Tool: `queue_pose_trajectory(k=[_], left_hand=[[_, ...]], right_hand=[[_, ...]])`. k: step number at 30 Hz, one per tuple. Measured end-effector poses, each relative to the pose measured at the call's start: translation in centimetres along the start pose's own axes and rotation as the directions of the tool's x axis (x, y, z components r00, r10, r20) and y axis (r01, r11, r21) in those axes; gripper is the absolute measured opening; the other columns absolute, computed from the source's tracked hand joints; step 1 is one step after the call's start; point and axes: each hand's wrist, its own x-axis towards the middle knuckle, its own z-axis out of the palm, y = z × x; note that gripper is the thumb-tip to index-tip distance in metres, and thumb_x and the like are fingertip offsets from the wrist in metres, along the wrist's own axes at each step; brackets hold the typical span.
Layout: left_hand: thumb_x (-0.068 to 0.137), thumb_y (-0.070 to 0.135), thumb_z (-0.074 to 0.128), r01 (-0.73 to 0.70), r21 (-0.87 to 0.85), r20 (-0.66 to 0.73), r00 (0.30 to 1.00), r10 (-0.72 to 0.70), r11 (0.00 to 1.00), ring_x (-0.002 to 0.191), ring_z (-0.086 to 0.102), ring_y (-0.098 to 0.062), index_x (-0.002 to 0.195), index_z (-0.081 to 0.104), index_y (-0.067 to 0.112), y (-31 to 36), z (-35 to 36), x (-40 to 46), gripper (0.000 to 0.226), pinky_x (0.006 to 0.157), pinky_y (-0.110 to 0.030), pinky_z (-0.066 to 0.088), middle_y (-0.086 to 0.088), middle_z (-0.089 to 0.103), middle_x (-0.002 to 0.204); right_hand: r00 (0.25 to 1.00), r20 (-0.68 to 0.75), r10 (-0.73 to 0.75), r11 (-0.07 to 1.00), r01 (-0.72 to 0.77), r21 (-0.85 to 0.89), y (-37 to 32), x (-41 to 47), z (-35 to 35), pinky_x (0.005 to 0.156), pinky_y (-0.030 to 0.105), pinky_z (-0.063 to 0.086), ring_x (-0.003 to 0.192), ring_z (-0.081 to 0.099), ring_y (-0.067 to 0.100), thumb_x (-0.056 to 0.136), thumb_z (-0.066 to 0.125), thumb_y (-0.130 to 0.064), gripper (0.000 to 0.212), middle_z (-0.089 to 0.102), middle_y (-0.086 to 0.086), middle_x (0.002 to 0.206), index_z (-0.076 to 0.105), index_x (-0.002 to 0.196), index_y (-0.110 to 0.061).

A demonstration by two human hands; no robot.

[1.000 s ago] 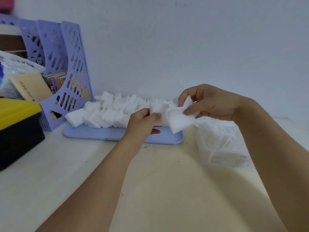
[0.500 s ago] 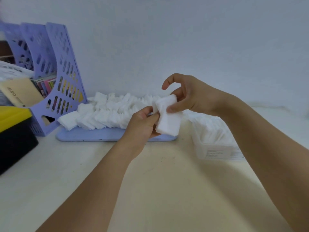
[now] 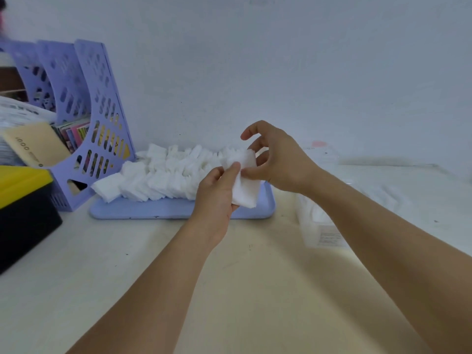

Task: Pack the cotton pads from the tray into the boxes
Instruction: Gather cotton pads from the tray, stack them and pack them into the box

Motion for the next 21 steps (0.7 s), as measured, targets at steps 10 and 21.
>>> queue_pose_trajectory(k=[10,21], left_hand=[[0.101,0.022,0.059,0.062,-0.283,-0.04,0.996,-0.076,0.957,0.096,0.073,-0.02,0.127,0.063,0.009,1.0,-0.9,0.2,0.03,0.066,-0.027,0.06,-0.011,0.074,0.117],[0.099,0.018,0.058,0.043,-0.018,-0.044,0.998,-0.044,0.999,0.101,0.072,-0.024,0.119,0.066,0.008,1.1,-0.9,0.1,0.023,0.077,-0.033,0.063,-0.011,0.072,0.114]], right_hand=[[0.995,0.01,-0.103,0.951,0.102,-0.292,0.1,-0.4,2.7,0.067,0.023,0.045,0.072,0.053,0.008,0.076,0.085,-0.038,0.038,0.059,-0.003,0.091,0.066,0.1,-0.016],[0.967,0.256,-0.013,0.987,-0.028,0.156,-0.4,0.4,-2.0,0.054,0.023,0.048,0.06,0.058,0.01,0.085,0.079,-0.009,0.01,0.067,0.002,0.073,0.071,0.087,-0.004]])
